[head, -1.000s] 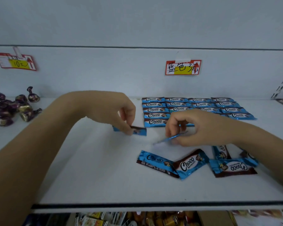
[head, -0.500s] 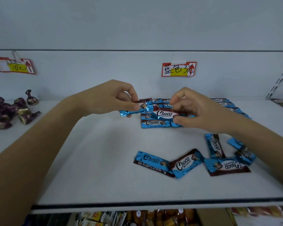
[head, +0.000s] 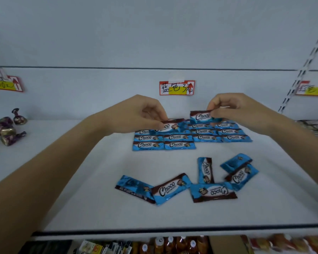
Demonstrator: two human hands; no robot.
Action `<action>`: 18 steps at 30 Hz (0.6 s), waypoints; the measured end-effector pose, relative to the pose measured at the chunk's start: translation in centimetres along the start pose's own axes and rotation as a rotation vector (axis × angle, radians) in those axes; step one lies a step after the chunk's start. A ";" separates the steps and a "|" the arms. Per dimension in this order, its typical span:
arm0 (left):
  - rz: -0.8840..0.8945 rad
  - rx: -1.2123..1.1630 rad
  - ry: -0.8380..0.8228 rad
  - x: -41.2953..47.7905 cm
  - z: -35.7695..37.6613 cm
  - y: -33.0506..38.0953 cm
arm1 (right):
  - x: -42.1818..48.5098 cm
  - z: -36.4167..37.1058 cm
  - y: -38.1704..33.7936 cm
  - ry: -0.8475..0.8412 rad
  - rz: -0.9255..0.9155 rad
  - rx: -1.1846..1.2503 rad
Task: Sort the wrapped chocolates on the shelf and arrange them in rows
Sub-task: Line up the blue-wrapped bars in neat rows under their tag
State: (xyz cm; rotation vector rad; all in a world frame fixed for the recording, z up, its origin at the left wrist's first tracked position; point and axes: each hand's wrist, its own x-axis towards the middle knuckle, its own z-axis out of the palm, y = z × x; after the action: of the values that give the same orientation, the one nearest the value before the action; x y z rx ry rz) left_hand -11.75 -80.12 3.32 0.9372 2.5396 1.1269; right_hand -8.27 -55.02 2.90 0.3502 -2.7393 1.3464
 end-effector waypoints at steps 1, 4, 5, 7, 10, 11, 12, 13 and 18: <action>0.026 0.016 -0.018 0.7 0.8 0.9 | -0.5 -1.1 1.0 0.010 0.030 -0.004; 0.081 0.095 -0.061 3.2 3.8 3.1 | -2.3 -3.7 3.6 0.062 0.089 -0.021; 0.096 0.119 -0.062 4.1 4.7 3.5 | -2.8 -4.3 4.3 0.077 0.103 -0.040; 0.108 0.169 -0.068 5.8 6.4 4.1 | -3.6 -5.1 5.7 0.101 0.132 -0.066; 0.104 0.218 -0.112 7.1 8.1 4.3 | -4.3 -5.5 7.1 0.109 0.146 -0.078; 0.104 0.230 -0.118 7.3 8.5 4.3 | -4.4 -5.4 7.3 0.086 0.145 -0.099; 0.102 0.246 -0.119 7.2 8.7 4.1 | -4.4 -5.2 7.3 0.056 0.138 -0.136; 0.102 0.271 -0.115 7.1 8.9 3.8 | -4.3 -5.0 7.3 0.028 0.122 -0.182; 0.175 0.451 -0.045 6.1 9.2 2.4 | -4.4 -3.9 7.5 0.038 -0.073 -0.441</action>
State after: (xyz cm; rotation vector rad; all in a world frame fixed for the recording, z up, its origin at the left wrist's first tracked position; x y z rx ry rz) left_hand -11.43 -69.61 -0.88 1.2898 2.7719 0.5609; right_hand -5.91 -46.70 -1.21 0.3794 -2.8515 0.6923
